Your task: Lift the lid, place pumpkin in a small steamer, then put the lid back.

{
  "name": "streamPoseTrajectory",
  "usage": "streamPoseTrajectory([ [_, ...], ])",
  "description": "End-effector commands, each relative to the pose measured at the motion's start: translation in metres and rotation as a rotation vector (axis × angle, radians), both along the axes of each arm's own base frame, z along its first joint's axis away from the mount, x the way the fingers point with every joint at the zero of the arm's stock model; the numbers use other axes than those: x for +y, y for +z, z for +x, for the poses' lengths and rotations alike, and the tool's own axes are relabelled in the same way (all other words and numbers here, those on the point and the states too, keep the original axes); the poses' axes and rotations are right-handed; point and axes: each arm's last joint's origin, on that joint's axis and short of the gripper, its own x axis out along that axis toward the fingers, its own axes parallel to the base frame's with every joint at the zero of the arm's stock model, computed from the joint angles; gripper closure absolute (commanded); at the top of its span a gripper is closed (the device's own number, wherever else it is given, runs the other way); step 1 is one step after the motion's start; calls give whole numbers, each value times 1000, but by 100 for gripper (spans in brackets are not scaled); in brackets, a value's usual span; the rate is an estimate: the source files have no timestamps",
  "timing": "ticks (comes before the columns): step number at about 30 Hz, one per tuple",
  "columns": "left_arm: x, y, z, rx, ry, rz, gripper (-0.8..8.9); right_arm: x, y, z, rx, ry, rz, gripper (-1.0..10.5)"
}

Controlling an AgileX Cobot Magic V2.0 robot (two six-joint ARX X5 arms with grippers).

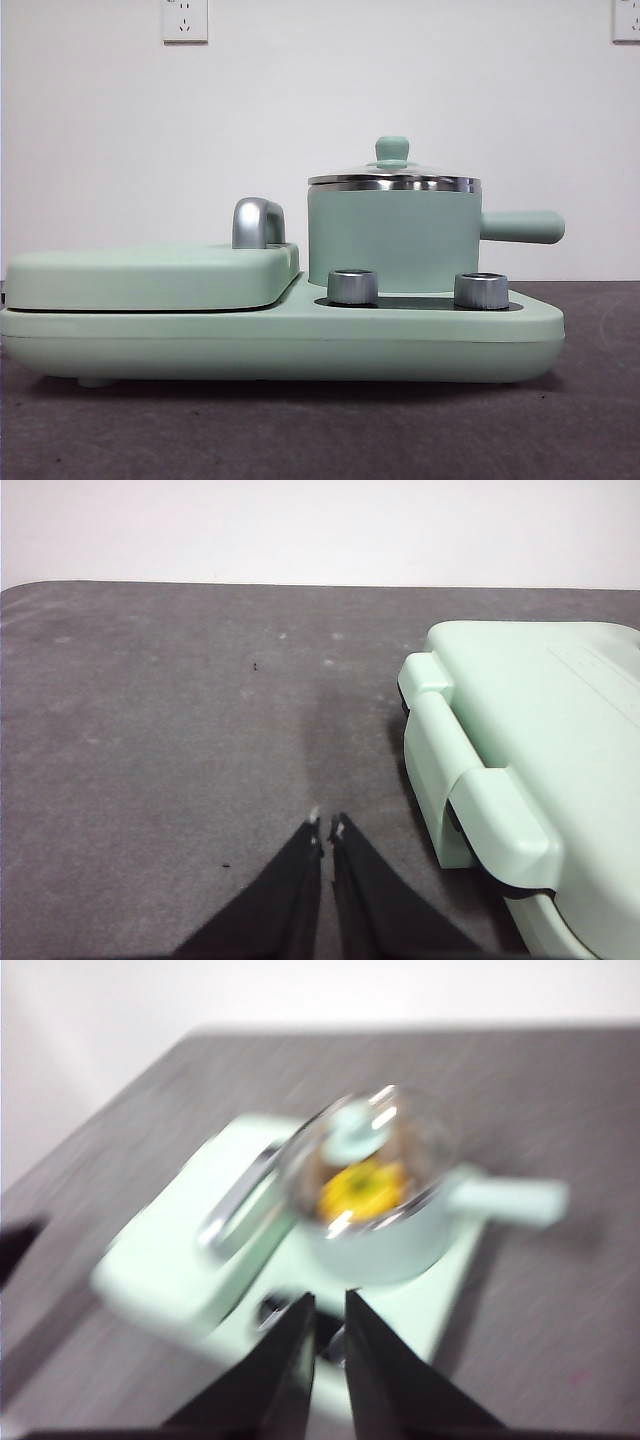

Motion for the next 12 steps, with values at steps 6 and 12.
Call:
streamPoseTrajectory([
  [6, 0, -4, 1, -1, 0, 6, 793, -22, -83, 22, -289, -452, -67, 903],
  [12, 0, -4, 1, -1, 0, 6, 793, -26, -142, 29, -252, -571, -218, 905],
])
